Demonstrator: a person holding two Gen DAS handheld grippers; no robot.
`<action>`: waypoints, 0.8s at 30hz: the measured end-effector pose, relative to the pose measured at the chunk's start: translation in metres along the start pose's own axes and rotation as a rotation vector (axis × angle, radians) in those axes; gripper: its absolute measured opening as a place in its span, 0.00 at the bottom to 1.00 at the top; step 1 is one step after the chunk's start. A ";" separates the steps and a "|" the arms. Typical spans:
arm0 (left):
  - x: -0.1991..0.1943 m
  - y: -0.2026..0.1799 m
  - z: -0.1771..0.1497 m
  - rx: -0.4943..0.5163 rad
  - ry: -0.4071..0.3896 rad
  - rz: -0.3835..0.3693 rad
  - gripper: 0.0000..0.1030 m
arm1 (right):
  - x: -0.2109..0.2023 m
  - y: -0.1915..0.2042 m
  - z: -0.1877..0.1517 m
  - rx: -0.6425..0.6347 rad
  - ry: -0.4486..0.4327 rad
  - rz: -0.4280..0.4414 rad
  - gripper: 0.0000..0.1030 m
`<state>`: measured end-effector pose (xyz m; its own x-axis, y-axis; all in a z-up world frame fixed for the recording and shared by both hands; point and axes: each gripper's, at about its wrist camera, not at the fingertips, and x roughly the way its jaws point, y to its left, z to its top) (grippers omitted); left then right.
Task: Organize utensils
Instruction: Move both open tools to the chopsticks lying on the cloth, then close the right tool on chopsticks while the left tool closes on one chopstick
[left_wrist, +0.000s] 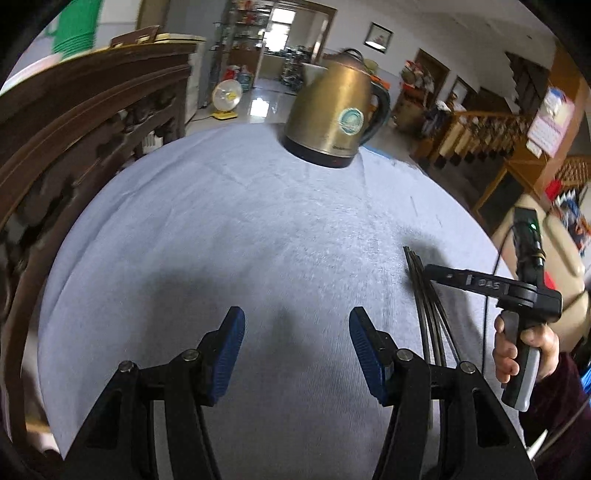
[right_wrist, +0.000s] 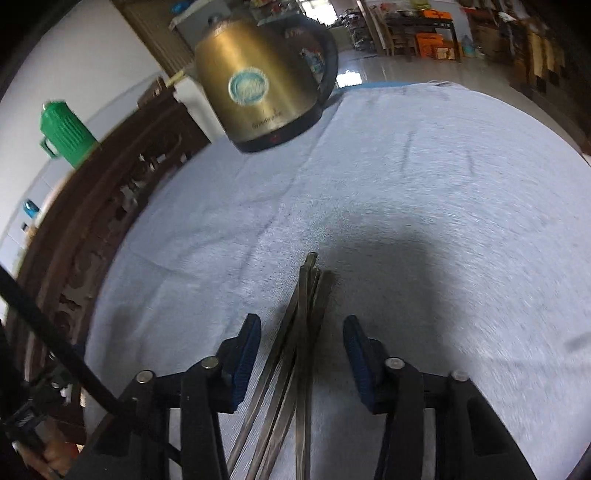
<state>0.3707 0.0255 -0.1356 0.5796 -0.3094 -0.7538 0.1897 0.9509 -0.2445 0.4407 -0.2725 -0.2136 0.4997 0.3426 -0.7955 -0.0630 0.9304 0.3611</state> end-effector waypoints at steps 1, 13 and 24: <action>0.007 -0.005 0.005 0.021 0.006 -0.004 0.58 | 0.005 0.002 0.001 -0.017 0.015 -0.024 0.26; 0.088 -0.099 0.042 0.219 0.078 -0.126 0.58 | -0.043 -0.073 -0.021 0.198 -0.077 -0.008 0.12; 0.138 -0.132 0.034 0.337 0.160 -0.051 0.55 | -0.050 -0.102 -0.029 0.261 -0.097 0.051 0.12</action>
<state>0.4524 -0.1425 -0.1863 0.4368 -0.3274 -0.8378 0.4811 0.8721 -0.0900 0.3974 -0.3807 -0.2251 0.5826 0.3626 -0.7274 0.1277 0.8430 0.5225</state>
